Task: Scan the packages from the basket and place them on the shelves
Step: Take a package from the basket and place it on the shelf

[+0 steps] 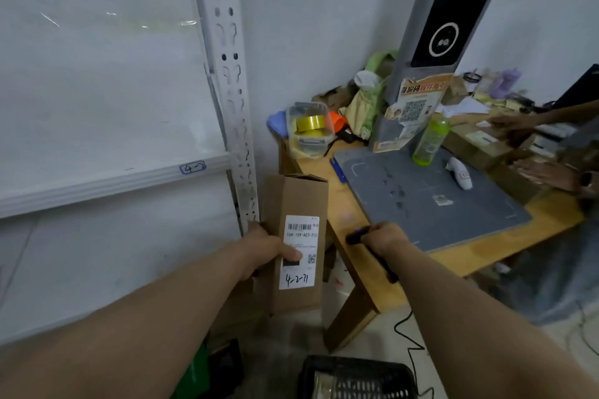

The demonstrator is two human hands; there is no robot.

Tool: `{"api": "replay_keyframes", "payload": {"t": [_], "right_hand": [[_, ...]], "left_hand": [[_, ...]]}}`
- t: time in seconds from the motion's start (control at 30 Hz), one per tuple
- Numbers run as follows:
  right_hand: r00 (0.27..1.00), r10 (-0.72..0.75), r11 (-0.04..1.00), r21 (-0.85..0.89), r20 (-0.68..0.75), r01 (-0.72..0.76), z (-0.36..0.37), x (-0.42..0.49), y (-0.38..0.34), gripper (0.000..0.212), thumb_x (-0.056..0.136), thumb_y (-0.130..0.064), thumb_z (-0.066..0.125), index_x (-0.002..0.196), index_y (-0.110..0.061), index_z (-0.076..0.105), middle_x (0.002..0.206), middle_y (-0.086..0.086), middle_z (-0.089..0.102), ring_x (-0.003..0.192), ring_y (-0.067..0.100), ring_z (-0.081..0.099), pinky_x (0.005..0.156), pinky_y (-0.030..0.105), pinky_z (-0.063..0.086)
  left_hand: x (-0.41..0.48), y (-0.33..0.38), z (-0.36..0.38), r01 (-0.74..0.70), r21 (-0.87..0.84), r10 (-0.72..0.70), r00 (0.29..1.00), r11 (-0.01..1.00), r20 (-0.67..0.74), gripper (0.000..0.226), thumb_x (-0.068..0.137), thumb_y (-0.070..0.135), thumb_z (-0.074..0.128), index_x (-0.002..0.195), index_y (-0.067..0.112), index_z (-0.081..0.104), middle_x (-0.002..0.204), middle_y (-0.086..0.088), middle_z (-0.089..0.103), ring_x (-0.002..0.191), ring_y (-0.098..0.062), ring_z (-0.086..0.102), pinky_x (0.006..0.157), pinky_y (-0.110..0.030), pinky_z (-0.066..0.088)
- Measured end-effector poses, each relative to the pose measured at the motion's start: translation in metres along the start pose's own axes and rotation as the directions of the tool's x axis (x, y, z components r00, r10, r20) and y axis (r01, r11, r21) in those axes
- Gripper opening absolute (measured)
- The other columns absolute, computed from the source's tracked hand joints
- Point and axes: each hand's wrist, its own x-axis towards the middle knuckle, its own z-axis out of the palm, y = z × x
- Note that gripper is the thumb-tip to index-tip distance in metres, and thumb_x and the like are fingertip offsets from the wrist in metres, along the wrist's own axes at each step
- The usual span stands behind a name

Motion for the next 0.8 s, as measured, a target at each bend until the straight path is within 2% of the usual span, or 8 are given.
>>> {"api": "replay_keyframes", "payload": {"t": [0.07, 0.17, 0.3, 0.43, 0.5, 0.57, 0.7, 0.8], "right_hand": [[0.999, 0.031, 0.998, -0.051, -0.015, -0.032, 0.006, 0.017, 0.011, 0.031, 0.100, -0.018, 0.057, 0.126, -0.001, 0.057, 0.114, 0.017, 0.062, 0.104, 0.031, 0.061, 0.085, 0.039, 0.053], [0.997, 0.073, 0.993, -0.093, -0.034, -0.076, 0.018, 0.041, 0.031, 0.021, 0.099, -0.024, 0.057, 0.115, -0.011, 0.054, 0.110, 0.014, 0.062, 0.104, 0.031, 0.062, 0.093, 0.044, 0.055], [0.994, 0.105, 0.994, -0.013, -0.006, -0.105, 0.035, 0.079, 0.057, 0.027, 0.098, -0.027, 0.055, 0.121, -0.012, 0.055, 0.109, 0.012, 0.063, 0.103, 0.030, 0.062, 0.095, 0.048, 0.054], [0.996, 0.088, 0.985, -0.148, 0.012, -0.085, 0.047, 0.109, 0.071, 0.030, 0.098, -0.024, 0.051, 0.126, -0.015, 0.056, 0.112, 0.011, 0.064, 0.104, 0.030, 0.063, 0.095, 0.049, 0.054], [0.997, 0.061, 0.985, -0.166, 0.041, -0.054, 0.048, 0.103, 0.066, 0.022, 0.097, -0.022, 0.052, 0.116, -0.013, 0.059, 0.105, 0.011, 0.064, 0.097, 0.028, 0.063, 0.091, 0.046, 0.055], [0.981, 0.066, 0.993, -0.109, 0.181, -0.046, 0.047, 0.094, 0.059, 0.011, 0.093, -0.014, 0.059, 0.104, -0.011, 0.060, 0.097, 0.012, 0.063, 0.089, 0.027, 0.062, 0.082, 0.041, 0.055], [0.885, 0.026, 0.983, 0.147, 0.465, -0.107, 0.037, 0.064, 0.038, 0.032, 0.080, 0.000, 0.063, 0.112, -0.004, 0.062, 0.092, 0.017, 0.061, 0.081, 0.031, 0.059, 0.068, 0.038, 0.051], [0.831, -0.076, 0.969, 0.238, 0.551, -0.070, 0.029, 0.039, 0.013, 0.031, 0.077, 0.001, 0.067, 0.107, -0.005, 0.063, 0.087, 0.018, 0.062, 0.078, 0.031, 0.061, 0.071, 0.040, 0.052]], "left_hand": [[0.015, -0.003, 0.006, 0.023, 0.004, -0.023, 1.000, 1.000, -0.012, 0.070, 0.066, 0.007, 0.089, 0.116, 0.018, 0.042, 0.116, -0.006, 0.069, 0.109, -0.030, 0.066, 0.098, -0.049, 0.051], [0.036, -0.009, 0.014, 0.053, 0.005, -0.053, 0.998, 0.999, -0.021, 0.070, 0.067, 0.007, 0.089, 0.121, 0.018, 0.045, 0.118, -0.004, 0.068, 0.112, -0.030, 0.064, 0.098, -0.051, 0.049], [0.056, -0.017, 0.020, 0.092, 0.005, -0.092, 0.995, 0.996, -0.026, 0.054, 0.070, 0.005, 0.087, 0.103, 0.023, 0.049, 0.109, 0.000, 0.068, 0.109, -0.028, 0.063, 0.105, -0.054, 0.046], [0.069, -0.021, 0.020, 0.118, -0.018, -0.119, 0.991, 0.993, -0.054, 0.053, 0.070, 0.004, 0.086, 0.097, 0.024, 0.046, 0.103, 0.001, 0.065, 0.107, -0.026, 0.060, 0.105, -0.050, 0.045], [0.072, -0.023, 0.017, 0.133, -0.033, -0.135, 0.988, 0.991, -0.072, 0.052, 0.071, 0.004, 0.086, 0.096, 0.020, 0.044, 0.100, 0.001, 0.064, 0.104, -0.025, 0.058, 0.103, -0.048, 0.044], [0.074, -0.028, 0.011, 0.154, -0.042, -0.158, 0.983, 0.987, -0.098, 0.059, 0.068, 0.006, 0.088, 0.104, 0.016, 0.043, 0.105, -0.001, 0.064, 0.107, -0.026, 0.059, 0.102, -0.048, 0.045], [0.072, -0.041, -0.006, 0.185, -0.090, -0.198, 0.966, 0.979, -0.164, 0.083, 0.062, 0.010, 0.093, 0.124, 0.009, 0.038, 0.118, -0.005, 0.064, 0.110, -0.027, 0.060, 0.093, -0.048, 0.047], [0.065, -0.050, -0.023, 0.182, -0.132, -0.210, 0.948, 0.974, -0.240, 0.094, 0.056, 0.012, 0.095, 0.130, 0.009, 0.038, 0.125, -0.010, 0.063, 0.113, -0.032, 0.060, 0.094, -0.048, 0.049]]}}
